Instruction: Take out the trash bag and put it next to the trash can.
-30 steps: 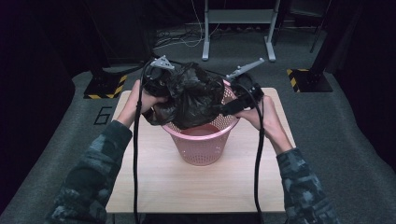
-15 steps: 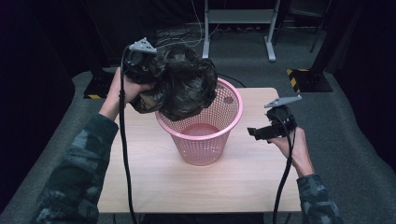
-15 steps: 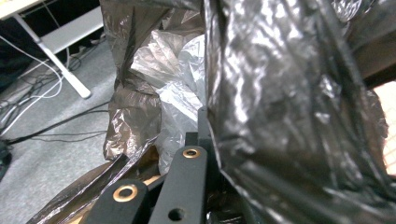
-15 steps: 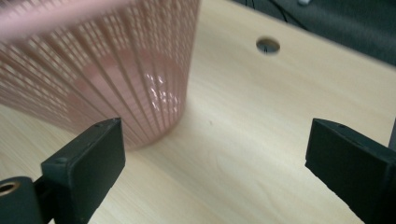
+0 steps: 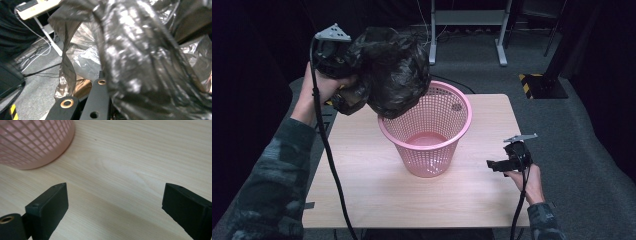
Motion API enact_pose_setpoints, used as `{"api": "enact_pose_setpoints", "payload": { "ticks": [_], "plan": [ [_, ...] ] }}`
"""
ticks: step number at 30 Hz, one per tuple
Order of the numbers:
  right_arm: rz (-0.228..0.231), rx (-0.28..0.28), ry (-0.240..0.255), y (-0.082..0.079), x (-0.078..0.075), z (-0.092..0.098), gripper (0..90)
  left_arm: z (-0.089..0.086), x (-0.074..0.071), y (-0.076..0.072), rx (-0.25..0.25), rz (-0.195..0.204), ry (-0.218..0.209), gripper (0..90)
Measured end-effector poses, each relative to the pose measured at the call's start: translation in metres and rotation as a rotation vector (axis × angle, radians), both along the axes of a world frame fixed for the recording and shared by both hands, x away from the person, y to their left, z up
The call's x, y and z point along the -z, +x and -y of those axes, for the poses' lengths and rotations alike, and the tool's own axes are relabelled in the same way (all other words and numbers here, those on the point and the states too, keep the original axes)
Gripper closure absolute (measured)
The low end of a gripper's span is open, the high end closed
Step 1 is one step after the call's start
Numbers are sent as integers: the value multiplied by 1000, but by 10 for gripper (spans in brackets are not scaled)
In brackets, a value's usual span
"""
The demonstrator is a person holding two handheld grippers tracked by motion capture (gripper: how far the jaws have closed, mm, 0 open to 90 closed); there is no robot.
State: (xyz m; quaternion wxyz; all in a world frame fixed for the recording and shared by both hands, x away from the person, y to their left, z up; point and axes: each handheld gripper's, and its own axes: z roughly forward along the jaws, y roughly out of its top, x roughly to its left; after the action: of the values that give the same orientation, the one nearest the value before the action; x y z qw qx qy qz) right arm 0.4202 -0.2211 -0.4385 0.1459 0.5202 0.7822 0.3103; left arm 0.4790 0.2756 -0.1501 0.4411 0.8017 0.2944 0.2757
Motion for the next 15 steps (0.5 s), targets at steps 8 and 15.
{"api": "enact_pose_setpoints", "payload": {
  "ticks": [8, 15],
  "plan": [
    [-35, 26, 7, -3, 25, 6, 59, -32, -12, -8, -60, 36, -44, 900],
    [-52, 40, 1, -4, 44, 5, 61, -54, -14, -13, -124, 50, -38, 900]
  ]
}}
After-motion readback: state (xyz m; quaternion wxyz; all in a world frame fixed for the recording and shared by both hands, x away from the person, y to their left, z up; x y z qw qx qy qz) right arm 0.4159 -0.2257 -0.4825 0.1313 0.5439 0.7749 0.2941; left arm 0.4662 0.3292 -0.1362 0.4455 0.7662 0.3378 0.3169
